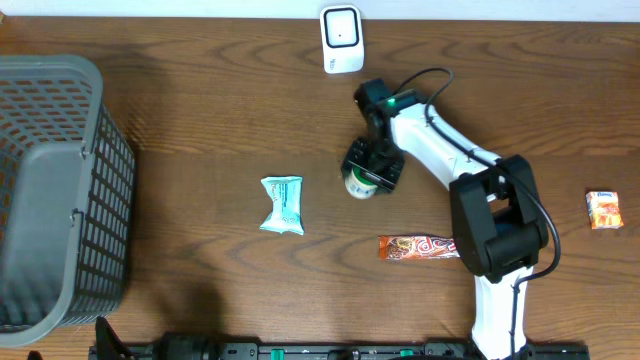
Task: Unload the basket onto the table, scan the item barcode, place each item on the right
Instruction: 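Carry the bottle up to the white scanner, then hold the bottle label against the scanner window, then carry the bottle to the right side and lower it, then move the right gripper over the light-blue wipes pack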
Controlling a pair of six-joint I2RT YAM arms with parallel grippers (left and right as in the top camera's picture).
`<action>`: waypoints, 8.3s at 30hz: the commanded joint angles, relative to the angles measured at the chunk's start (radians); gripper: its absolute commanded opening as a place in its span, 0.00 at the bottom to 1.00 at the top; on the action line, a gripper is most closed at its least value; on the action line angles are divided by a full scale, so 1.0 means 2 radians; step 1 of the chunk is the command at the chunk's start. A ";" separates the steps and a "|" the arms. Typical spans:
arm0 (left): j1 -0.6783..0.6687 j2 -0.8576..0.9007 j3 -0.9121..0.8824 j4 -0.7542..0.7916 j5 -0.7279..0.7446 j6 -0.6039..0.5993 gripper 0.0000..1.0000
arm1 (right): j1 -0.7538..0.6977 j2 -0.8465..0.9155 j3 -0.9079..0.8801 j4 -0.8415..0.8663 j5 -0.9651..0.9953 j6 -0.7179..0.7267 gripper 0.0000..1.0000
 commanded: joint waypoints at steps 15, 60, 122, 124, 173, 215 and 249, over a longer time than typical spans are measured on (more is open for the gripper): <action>0.002 0.001 0.001 -0.001 0.001 -0.001 0.85 | -0.064 -0.003 0.087 -0.259 -0.149 -0.362 0.47; 0.002 0.001 0.001 -0.005 0.001 -0.001 0.85 | 0.023 0.025 0.355 0.131 0.346 -0.358 0.49; 0.002 0.001 0.001 -0.005 0.001 -0.001 0.85 | 0.025 0.014 0.355 -0.083 0.391 -0.174 0.57; 0.002 0.001 0.001 -0.005 0.001 -0.001 0.84 | 0.006 0.003 0.355 -0.133 0.388 -0.137 0.54; 0.002 0.001 0.001 -0.009 0.001 -0.001 0.85 | -0.534 0.096 0.363 -0.114 0.170 -0.127 0.99; 0.002 0.001 0.001 -0.020 0.001 -0.001 0.85 | 0.281 -0.080 0.044 -0.045 0.273 -0.236 0.99; 0.002 0.001 0.001 -0.022 0.001 -0.001 0.84 | 0.352 0.029 -0.086 0.215 0.430 -0.337 0.86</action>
